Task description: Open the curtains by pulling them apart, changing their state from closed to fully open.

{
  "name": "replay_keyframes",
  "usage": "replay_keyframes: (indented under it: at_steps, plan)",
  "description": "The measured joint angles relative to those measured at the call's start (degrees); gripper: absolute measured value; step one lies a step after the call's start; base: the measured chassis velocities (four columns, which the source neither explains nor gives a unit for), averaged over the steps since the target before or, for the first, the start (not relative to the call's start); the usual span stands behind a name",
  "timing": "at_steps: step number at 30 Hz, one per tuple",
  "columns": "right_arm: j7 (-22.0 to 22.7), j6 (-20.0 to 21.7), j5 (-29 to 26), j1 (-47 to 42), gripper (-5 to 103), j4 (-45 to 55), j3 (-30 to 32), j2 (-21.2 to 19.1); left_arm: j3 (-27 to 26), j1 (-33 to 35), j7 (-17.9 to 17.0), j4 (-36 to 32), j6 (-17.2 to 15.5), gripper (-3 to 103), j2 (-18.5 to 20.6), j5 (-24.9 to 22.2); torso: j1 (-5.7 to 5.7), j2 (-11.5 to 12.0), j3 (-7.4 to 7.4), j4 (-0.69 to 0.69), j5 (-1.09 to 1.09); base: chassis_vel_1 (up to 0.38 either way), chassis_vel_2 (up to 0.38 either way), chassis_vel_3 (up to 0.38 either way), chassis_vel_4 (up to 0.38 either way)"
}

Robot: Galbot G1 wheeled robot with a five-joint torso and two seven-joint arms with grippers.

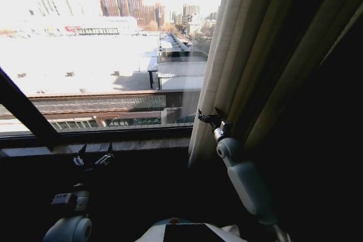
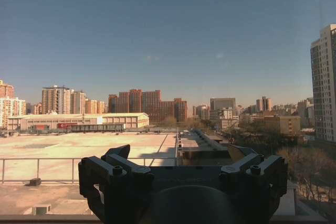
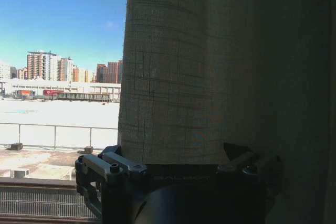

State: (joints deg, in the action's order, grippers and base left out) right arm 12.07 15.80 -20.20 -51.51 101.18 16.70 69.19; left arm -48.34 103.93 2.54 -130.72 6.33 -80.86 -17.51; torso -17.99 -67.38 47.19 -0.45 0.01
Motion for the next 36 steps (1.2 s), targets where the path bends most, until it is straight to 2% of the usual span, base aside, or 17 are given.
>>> replay_keyframes:
  at_steps: [9, 10, 12, 15, 17, 18, 19, 20, 23, 24, 26, 30, 31, 33, 35, 36]
  plan:
    - [0.04, -0.63, 0.62, 4.36, 101, -5.63, -1.52, 1.29, 0.16, -0.22, -0.05, -0.69, -0.08, 100, -1.01, 0.93, 0.00, 0.00, 0.00, 0.01, 0.00, 0.000, 0.000, 0.000, 0.000]
    - [-0.32, -0.71, 0.65, 4.47, 97, -5.81, -1.53, 1.34, 0.15, -0.20, -0.06, -0.74, -0.08, 100, -1.09, 0.99, 0.00, 0.00, 0.00, 0.01, 0.00, 0.000, 0.000, 0.000, 0.000]
    - [-0.56, -0.81, 0.66, 4.53, 97, -5.94, -1.54, 1.38, 0.13, -0.17, -0.06, -0.78, -0.09, 100, -1.20, 1.04, 0.00, 0.00, 0.00, 0.01, 0.00, 0.000, 0.000, 0.000, 0.000]
    - [-0.81, -1.06, 0.67, 4.56, 82, -6.05, -1.54, 1.42, 0.10, -0.08, -0.08, -0.80, -0.10, 100, -1.46, 1.27, 0.00, 0.00, 0.00, 0.01, 0.00, 0.000, 0.000, 0.000, 0.000]
    - [-0.84, -1.16, 0.67, 4.56, 82, -6.08, -1.54, 1.41, 0.11, -0.07, -0.08, -0.80, -0.10, 100, -1.50, 1.37, 0.00, 0.00, 0.00, 0.01, 0.00, 0.000, 0.000, 0.000, 0.000]
    - [-0.87, -1.31, 0.66, 4.56, 71, -6.14, -1.48, 1.32, 0.18, -0.07, -0.08, -0.80, -0.10, 100, -1.56, 1.52, 0.00, 0.00, 0.00, 0.01, 0.00, 0.000, 0.000, 0.000, 0.000]
    - [-0.89, -1.39, 0.67, 4.56, 71, -6.15, -1.39, 1.23, 0.22, -0.11, -0.08, -0.81, -0.10, 100, -1.60, 1.60, 0.00, 0.00, 0.00, 0.01, 0.00, 0.000, 0.000, 0.000, 0.000]
    - [-0.93, -1.46, 0.65, 4.55, 65, -6.15, -1.28, 1.11, 0.30, -0.19, -0.08, -0.81, -0.10, 100, -1.65, 1.64, 0.00, 0.00, 0.00, 0.01, 0.00, 0.000, 0.000, 0.000, 0.000]
    - [-0.95, -1.52, 0.61, 4.54, 60, -6.15, -1.17, 0.97, 0.40, -0.27, -0.08, -0.81, -0.10, 100, -1.66, 1.67, 0.00, 0.00, 0.00, 0.01, 0.00, 0.000, 0.000, 0.000, 0.000]
    - [-0.95, -1.56, 0.55, 4.54, 49, -6.15, -1.08, 0.87, 0.46, -0.33, -0.08, -0.81, -0.10, 100, -1.66, 1.78, 0.00, 0.00, 0.00, 0.01, 0.00, 0.000, 0.000, 0.000, 0.000]
    - [-0.96, -1.59, 0.52, 4.54, 49, -6.14, -1.04, 0.84, 0.49, -0.34, -0.08, -0.79, -0.10, 100, -1.67, 1.83, 0.00, 0.00, 0.00, 0.01, 0.00, 0.000, 0.000, 0.000, 0.000]
    - [-0.95, -1.97, 0.39, 4.57, 27, -6.13, -1.01, 0.91, 0.41, -0.23, -0.08, -0.71, -0.08, 100, -1.55, 1.82, 0.00, 0.00, 0.00, 0.01, 0.00, 0.000, 0.000, 0.000, 0.000]
    - [-0.95, -1.97, 0.39, 4.57, 27, -6.13, -1.01, 0.91, 0.41, -0.23, -0.08, -0.71, -0.08, 100, -1.55, 1.82, 0.00, 0.00, 0.00, 0.01, 0.00, 0.000, 0.000, 0.000, 0.000]
    - [-0.92, -2.01, 0.39, 4.60, 17, -6.08, -1.06, 0.99, 0.27, -0.15, -0.08, -0.69, 0.01, 100, -1.47, 1.70, 0.00, 0.00, 0.00, 0.01, 0.00, 0.000, 0.000, 0.000, 0.000]
    - [-0.90, -2.01, 0.40, 4.60, 17, -6.05, -1.08, 1.00, 0.23, -0.12, -0.08, -0.68, 0.02, 100, -1.46, 1.65, 0.00, 0.00, 0.00, 0.01, 0.00, 0.000, 0.000, 0.000, 0.000]
    - [-0.85, -2.02, 0.41, 4.61, 6, -5.96, -1.13, 1.01, 0.18, -0.02, -0.07, -0.66, 0.10, 100, -1.42, 1.56, 0.00, 0.00, 0.00, 0.01, 0.00, 0.000, 0.000, 0.000, 0.000]
